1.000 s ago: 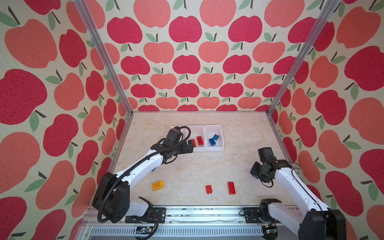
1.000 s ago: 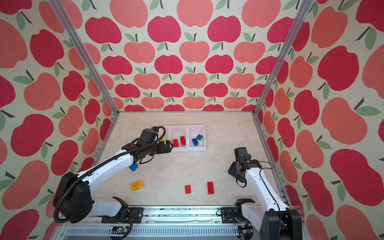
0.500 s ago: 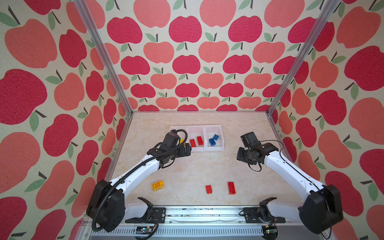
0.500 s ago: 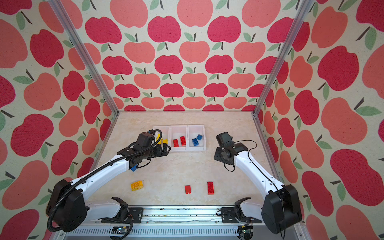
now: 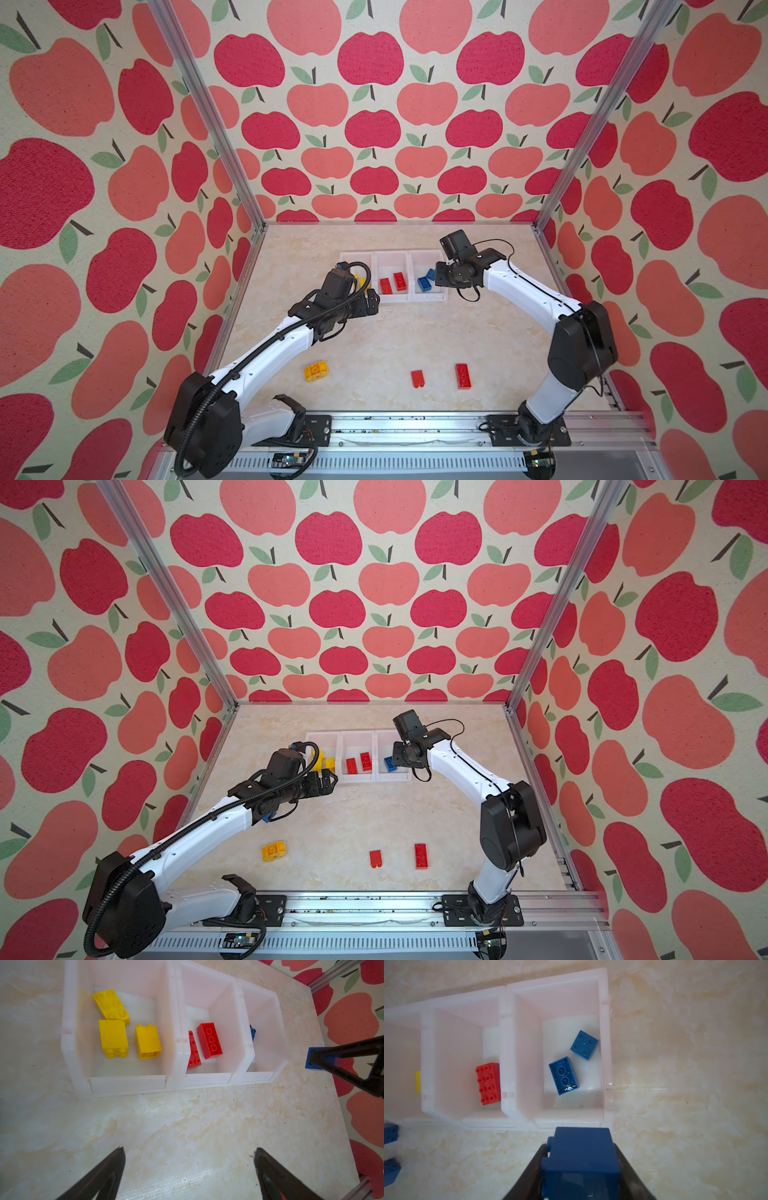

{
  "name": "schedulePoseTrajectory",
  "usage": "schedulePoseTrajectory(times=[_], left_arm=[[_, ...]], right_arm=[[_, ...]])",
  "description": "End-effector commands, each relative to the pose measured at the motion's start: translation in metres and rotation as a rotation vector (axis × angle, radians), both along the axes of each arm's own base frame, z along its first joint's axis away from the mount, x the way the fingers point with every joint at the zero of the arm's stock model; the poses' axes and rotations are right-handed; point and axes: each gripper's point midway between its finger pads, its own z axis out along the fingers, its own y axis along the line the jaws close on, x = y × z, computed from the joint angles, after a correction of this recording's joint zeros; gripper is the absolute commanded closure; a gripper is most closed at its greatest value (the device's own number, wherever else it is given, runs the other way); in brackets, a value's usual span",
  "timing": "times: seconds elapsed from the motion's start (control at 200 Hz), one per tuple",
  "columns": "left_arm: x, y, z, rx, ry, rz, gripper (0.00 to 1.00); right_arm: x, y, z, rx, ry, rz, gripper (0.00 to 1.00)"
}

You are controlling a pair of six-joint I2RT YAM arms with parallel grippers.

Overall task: Sort the legos into containers by color
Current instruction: 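Carry the blue brick into the compartment nearest the right arm and release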

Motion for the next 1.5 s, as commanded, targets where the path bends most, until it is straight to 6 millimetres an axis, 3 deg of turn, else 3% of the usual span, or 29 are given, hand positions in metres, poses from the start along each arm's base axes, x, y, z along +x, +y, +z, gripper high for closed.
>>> schedulePoseTrajectory(times=[0.0, 0.285, 0.605, 0.825, 1.096, 1.496], left_arm=[[-0.007, 0.012, -0.004, 0.021, 0.020, 0.036, 0.01], [-0.015, 0.021, -0.007, 0.029, 0.024, 0.059, 0.01], [-0.019, 0.029, -0.006, 0.031, 0.021, 0.076, 0.01], [-0.018, 0.030, -0.006, 0.029, 0.021, 0.080, 0.00], [-0.019, 0.031, -0.007, 0.031, 0.025, 0.083, 0.00], [-0.018, 0.030, -0.006, 0.029, 0.023, 0.083, 0.00]], right_arm=[[0.018, 0.020, 0.006, 0.012, -0.031, 0.063, 0.65], [0.063, 0.049, -0.020, 0.021, -0.008, 0.083, 0.64], [0.090, 0.053, -0.050, 0.049, 0.042, 0.048, 0.64], [0.089, 0.057, -0.059, 0.072, 0.070, 0.045, 0.55], [0.089, 0.061, -0.052, 0.094, 0.063, 0.054, 0.47], [0.081, 0.057, -0.039, 0.103, 0.050, 0.054, 0.44]])
